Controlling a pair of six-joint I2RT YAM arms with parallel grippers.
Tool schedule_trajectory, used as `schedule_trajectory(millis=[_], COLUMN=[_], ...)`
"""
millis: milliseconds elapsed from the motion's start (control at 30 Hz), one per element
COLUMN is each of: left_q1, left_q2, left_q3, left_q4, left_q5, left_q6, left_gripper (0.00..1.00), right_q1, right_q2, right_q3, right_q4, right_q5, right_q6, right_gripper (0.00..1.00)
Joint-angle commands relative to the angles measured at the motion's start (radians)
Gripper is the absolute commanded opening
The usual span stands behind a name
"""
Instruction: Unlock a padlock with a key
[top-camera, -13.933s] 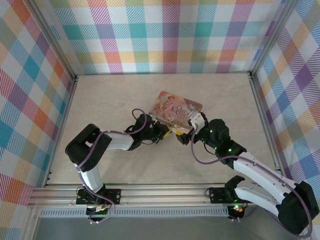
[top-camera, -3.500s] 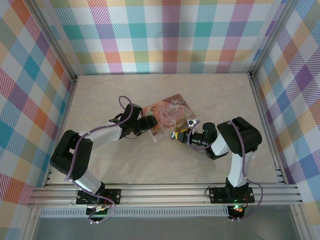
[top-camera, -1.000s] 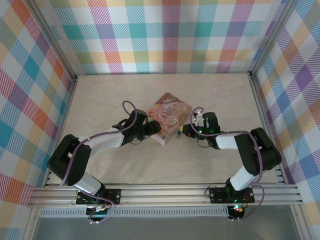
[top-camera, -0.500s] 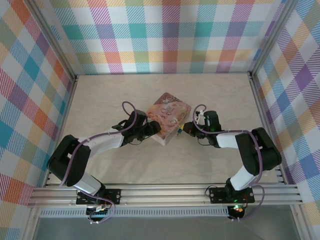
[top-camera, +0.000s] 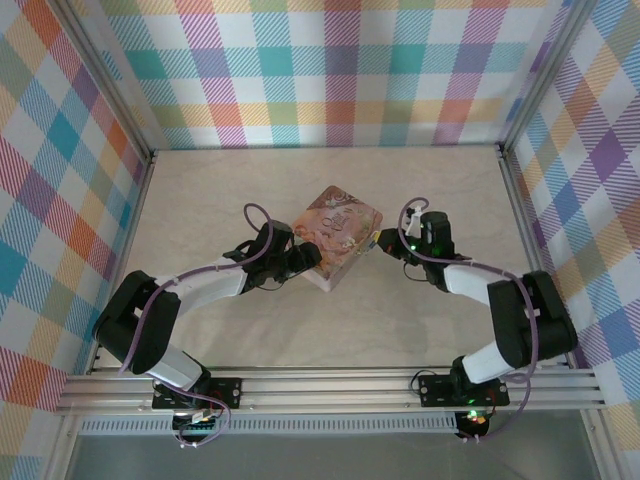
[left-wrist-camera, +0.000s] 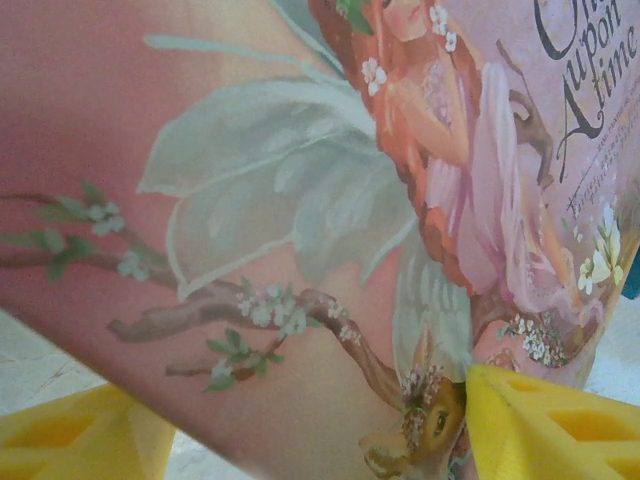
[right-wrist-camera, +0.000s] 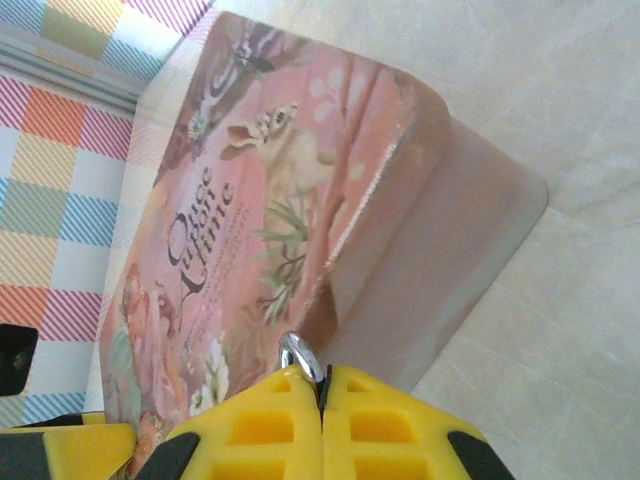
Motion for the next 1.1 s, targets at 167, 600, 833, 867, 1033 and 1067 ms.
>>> schedule_trajectory(millis=[167,600,833,867,1033,1067], left_q1=[0.077,0.122,0.123,0.125,0.124,0.123], left_q2=[0.018,-0.145,-0.197,-0.202,-0.225,-0.227], left_q3=[-0.03,0.042,0.078,0.081,0.084,0.089], left_q4=[-0.225,-0.254,-0.335,-0.342,-0.367,-0.375], left_q5=[0.009,0.02,-0.024,-0.028,-0.063,-0.071], left_q6=[0.074,0.144,0.17,0.174,0.176,0.179], left_gripper=[0.74,0.92,0.95,0.95,0.95,0.95], right_q1=[0.004,0.141,0.222,0.222,0.222,0.222], right_q2=[-0.207,-0.303,-0.211,-0.207,-0.203,-0.2], right_q3=[-0.053,-0.133,-0.199,-0.206,-0.227,-0.23], right_q4=[-0.229,-0.412,-0.332,-0.328,-0.372,-0.385], right_q5=[0.03,-0.113,-0.164,-0.162,-0.106,-0.093], right_q6=[-0.122,-0.132,-0.086,-0.082,-0.111,-0.119], right_gripper=[0.0,0.0,0.0,0.0,0.0,0.01])
